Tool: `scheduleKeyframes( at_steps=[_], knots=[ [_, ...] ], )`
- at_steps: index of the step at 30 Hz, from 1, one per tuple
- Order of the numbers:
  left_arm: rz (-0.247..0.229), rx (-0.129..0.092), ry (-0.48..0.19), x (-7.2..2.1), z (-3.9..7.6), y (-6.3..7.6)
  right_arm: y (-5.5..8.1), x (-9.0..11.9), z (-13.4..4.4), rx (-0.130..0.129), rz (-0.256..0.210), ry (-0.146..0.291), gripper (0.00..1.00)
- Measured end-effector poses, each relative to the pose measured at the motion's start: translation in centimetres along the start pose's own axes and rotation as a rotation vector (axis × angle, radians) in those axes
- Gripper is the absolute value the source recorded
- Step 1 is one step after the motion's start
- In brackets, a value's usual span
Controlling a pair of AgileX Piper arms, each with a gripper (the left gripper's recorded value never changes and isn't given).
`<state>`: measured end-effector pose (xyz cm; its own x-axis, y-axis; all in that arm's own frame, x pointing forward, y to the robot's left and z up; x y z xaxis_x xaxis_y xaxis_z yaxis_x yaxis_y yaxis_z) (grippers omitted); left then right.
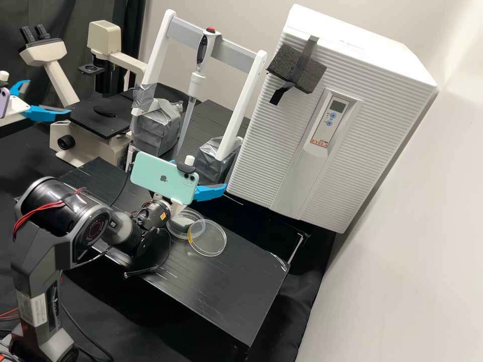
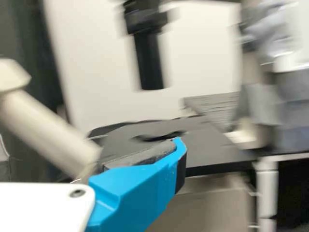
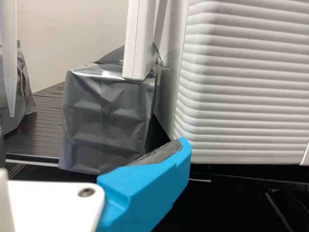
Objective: Open the bottle
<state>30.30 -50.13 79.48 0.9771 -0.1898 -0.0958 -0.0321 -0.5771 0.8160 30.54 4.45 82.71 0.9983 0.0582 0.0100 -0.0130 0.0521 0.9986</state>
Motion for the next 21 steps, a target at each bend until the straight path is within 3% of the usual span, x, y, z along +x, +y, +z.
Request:
scheduleKeyframes(
  at_steps=[5, 10, 16, 21],
  knots=[
    [0.016, 0.009, -0.152, 0.32, 4.1, 0.3, 0.0, 0.0, 0.0, 0.0, 0.0, 0.0, 1.0],
    [0.026, 0.027, -0.265, 0.39, 6.8, 0.5, 0.0, 0.0, 0.0, 0.0, 0.0, 0.0, 1.0],
    [0.011, 0.062, -0.37, 0.04, 8.3, 0.3, 0.0, 0.0, 0.0, 0.0, 0.0, 0.0, 1.0],
    [-0.044, 0.073, -0.377, 0.28, 8.3, -1.1, 0.0, 0.0, 0.0, 0.0, 0.0, 0.0, 1.0]
  ],
)
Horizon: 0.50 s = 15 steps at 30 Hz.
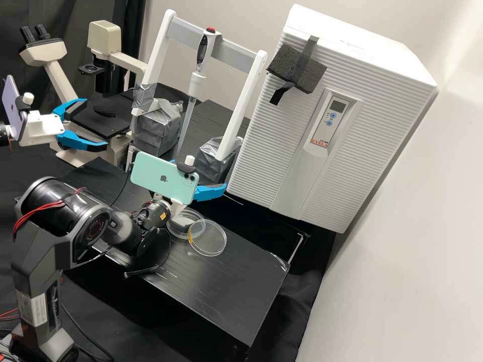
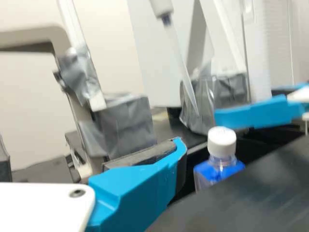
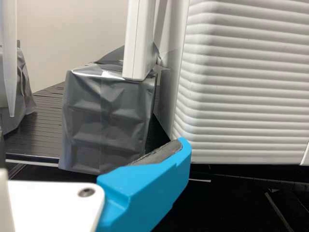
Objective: Open the bottle
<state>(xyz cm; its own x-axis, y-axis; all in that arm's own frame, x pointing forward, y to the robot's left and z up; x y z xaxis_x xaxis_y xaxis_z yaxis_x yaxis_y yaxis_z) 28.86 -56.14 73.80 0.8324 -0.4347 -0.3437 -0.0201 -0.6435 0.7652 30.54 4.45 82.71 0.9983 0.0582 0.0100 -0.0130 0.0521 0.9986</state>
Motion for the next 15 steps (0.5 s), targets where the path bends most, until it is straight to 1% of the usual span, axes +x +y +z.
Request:
scheduleKeyframes(
  at_steps=[2, 3, 5, 8, 10, 13, 15],
  knots=[
    [-0.04, -0.006, 0.002, -0.04, -0.1, -0.9, 0.0, 0.0, 0.0, 0.0, 0.0, 0.0, 1.0],
    [-0.059, -0.013, 0.002, -0.12, -0.1, -1.4, 0.0, 0.0, 0.0, 0.0, 0.0, 0.0, 1.0],
    [-0.089, -0.021, -0.001, -0.28, -0.1, -2.2, 0.0, 0.0, 0.0, 0.0, 0.0, 0.0, 1.0],
    [-0.13, -0.047, 0.006, -0.57, -0.3, -3.3, 0.0, 0.0, 0.0, 0.0, 0.0, 0.0, 1.0],
    [-0.141, -0.073, 0.01, -0.74, -0.3, -3.6, 0.0, 0.0, 0.0, 0.0, 0.0, 0.0, 1.0],
    [-0.144, -0.087, 0.011, -0.78, -0.3, -3.7, 0.0, 0.0, 0.0, 0.0, 0.0, 0.0, 1.0],
    [-0.146, -0.09, 0.012, -0.81, -0.3, -3.7, 0.0, 0.0, 0.0, 0.0, 0.0, 0.0, 1.0]
  ],
)
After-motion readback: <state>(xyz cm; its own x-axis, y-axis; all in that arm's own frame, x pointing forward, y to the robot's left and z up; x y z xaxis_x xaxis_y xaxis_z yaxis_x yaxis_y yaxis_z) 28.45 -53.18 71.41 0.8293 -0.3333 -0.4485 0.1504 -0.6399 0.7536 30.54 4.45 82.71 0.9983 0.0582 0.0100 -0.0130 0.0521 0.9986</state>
